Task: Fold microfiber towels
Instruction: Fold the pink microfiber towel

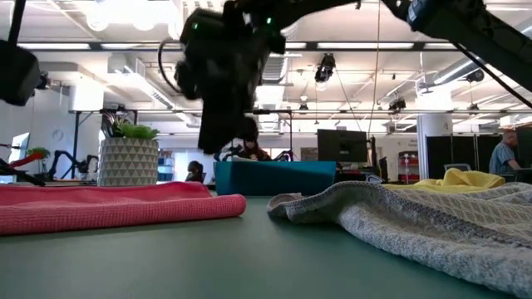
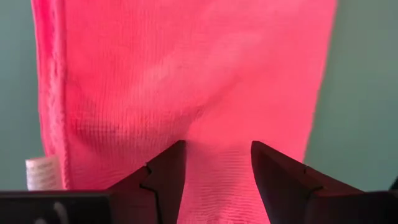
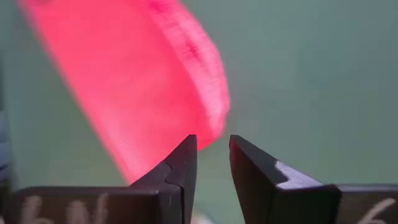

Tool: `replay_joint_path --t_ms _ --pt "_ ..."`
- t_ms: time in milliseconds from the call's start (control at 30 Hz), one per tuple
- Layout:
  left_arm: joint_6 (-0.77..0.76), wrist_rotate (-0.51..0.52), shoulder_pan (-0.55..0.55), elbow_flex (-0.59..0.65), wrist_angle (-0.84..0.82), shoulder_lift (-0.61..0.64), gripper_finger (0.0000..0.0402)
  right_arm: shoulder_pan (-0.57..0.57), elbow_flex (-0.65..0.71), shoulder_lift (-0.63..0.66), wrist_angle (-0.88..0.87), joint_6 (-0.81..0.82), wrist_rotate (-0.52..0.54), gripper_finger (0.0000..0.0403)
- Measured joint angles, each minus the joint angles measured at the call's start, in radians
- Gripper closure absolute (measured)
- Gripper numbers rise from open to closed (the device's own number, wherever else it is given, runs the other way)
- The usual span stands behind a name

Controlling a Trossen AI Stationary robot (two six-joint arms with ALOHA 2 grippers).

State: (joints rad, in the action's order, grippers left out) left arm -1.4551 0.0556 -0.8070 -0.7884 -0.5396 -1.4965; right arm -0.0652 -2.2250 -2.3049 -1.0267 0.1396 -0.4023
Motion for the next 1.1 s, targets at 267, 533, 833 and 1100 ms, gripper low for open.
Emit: replay_joint_path --t_ms 267,533,833,1100 --pt "0.004 0.043 0.000 -0.005 -0.005 0.069 0.0236 0.116 0.008 0.017 -0.045 -0.009 -0.050 0.0316" --pt "0.032 0.082 -0.001 -0.005 -0.150 0.168 0.0236 0.188 0.040 -0.007 -0.015 0.032 -0.030 0.0316" --pt "0.029 0.082 0.000 -0.005 -0.280 0.260 0.0236 0.198 0.148 -0.009 0.124 0.150 -0.015 0.0316" --pt "0.030 0.085 0.000 -0.004 -0.281 0.273 0.0236 0.186 0.233 -0.005 0.149 0.157 0.093 0.0317"
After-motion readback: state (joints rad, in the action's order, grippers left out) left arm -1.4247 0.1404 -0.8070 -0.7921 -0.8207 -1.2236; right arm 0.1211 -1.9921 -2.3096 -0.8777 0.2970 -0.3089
